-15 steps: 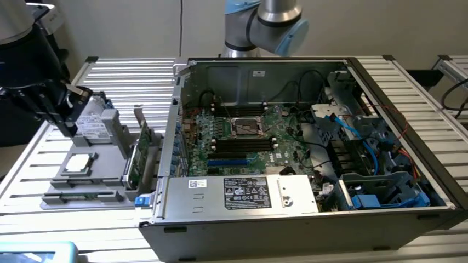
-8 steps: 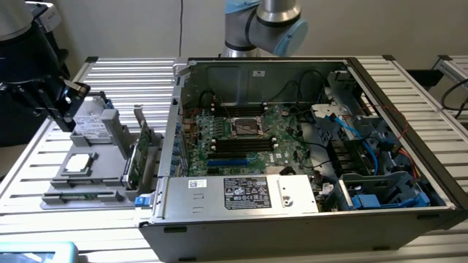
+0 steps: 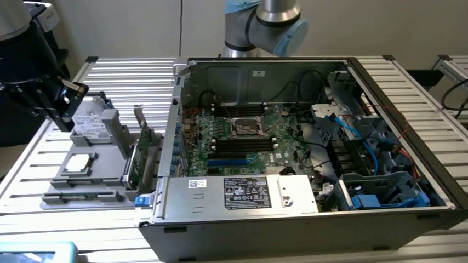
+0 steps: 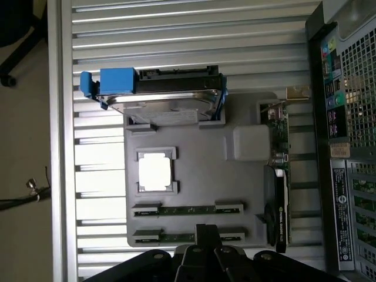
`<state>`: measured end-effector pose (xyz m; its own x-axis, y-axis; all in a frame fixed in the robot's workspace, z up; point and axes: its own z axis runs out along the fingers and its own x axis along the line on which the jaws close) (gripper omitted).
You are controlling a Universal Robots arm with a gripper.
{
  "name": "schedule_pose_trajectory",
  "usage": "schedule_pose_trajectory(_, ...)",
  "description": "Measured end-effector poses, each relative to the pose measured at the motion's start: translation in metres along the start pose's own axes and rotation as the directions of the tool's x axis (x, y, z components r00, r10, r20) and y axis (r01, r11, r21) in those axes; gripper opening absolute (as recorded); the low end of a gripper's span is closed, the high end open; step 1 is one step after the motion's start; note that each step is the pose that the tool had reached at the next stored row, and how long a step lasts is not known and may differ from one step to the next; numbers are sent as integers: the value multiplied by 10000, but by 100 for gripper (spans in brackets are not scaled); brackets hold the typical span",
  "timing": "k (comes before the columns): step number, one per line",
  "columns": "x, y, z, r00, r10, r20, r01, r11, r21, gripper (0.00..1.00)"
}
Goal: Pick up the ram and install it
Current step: 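Pick up the ram and move it above insertion slot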
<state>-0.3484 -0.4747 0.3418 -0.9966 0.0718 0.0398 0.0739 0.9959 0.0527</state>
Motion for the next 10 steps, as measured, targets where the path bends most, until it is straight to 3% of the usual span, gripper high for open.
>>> schedule_pose_trajectory(10, 0, 0, 0, 10000, 0, -4, 0, 10000, 1, 11)
